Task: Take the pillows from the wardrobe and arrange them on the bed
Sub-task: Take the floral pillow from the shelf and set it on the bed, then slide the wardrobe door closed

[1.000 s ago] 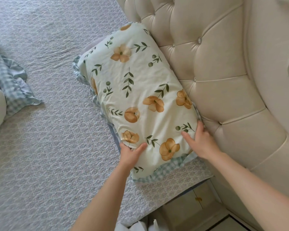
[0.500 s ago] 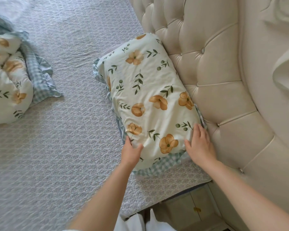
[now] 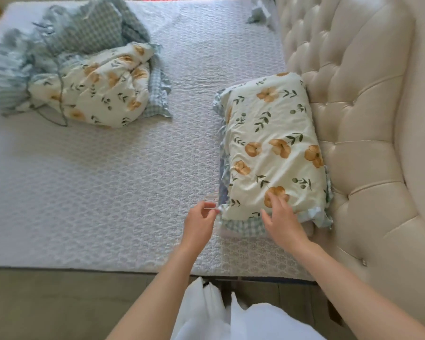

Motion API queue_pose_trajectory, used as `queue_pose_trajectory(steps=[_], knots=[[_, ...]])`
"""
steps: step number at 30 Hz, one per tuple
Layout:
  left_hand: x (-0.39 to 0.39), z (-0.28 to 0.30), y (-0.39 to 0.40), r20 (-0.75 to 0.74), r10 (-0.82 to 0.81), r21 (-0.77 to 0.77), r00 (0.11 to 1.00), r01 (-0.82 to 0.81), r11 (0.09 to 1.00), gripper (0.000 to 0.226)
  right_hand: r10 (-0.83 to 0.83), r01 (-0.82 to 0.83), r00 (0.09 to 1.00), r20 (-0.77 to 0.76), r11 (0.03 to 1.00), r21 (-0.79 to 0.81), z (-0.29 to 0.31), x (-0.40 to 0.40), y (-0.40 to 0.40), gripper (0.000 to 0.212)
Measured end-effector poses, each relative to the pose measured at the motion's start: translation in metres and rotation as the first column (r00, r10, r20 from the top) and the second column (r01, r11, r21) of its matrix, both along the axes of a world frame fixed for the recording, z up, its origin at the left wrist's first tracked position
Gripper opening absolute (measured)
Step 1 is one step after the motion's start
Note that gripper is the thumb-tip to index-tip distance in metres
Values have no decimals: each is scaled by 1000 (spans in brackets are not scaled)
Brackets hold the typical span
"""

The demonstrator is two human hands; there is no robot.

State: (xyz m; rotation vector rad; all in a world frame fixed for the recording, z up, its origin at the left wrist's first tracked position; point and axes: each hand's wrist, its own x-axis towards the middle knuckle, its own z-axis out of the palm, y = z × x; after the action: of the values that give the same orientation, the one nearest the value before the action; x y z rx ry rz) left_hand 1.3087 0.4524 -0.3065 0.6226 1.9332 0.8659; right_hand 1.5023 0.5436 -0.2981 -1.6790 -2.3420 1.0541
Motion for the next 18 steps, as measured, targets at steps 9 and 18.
queue_pose_trajectory(steps=[9,18], knots=[[-35,28,-157,-70,500,99,863,-493,864,21,423,-424,890,-172,905,33,27,-109,-82,36],[-55,45,-318,-226,826,144,516,-821,552,26,756,-772,625,-197,635,-12,34,-224,-215,30]])
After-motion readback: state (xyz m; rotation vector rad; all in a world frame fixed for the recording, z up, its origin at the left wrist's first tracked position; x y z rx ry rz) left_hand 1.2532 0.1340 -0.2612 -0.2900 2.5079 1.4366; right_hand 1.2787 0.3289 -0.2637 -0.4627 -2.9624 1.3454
